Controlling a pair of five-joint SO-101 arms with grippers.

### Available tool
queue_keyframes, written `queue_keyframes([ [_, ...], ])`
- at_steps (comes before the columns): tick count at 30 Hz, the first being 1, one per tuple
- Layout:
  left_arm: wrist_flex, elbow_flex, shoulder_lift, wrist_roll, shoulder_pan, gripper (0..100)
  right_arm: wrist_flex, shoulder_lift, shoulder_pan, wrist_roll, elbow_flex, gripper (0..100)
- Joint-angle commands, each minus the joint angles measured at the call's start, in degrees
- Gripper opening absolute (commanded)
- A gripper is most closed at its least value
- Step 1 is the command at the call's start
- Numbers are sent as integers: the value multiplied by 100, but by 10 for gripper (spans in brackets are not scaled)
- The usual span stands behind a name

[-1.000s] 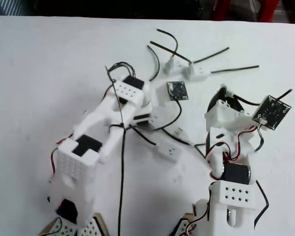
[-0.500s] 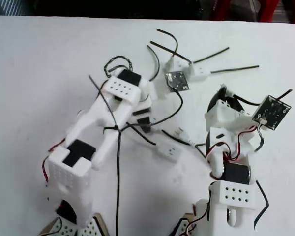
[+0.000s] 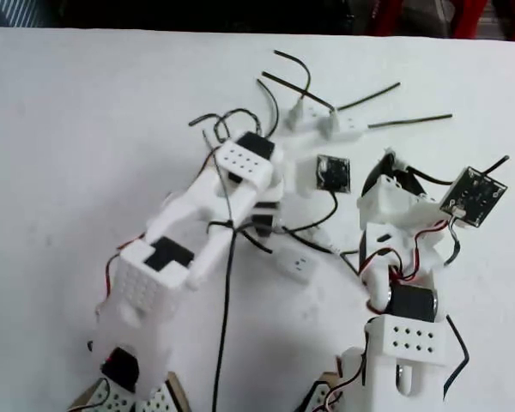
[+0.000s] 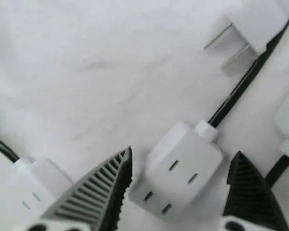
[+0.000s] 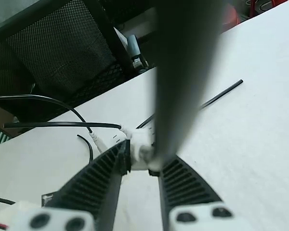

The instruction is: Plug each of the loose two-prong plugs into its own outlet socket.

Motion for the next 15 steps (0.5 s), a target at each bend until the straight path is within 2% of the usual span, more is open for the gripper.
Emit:
queue_keyframes([
  [1,-62,-264,66,-123,-22,268,-75,-75,4,0,-53,19],
  [6,527,-360,57,-123,-163,134,-92,-75,4,0,-53,19],
  [8,949,-466,4,53,-154,113,-92,-75,4,0,-53,19],
  [15,1609,-800,-207,2215,-119,109,-92,-75,4,0,-53,19],
])
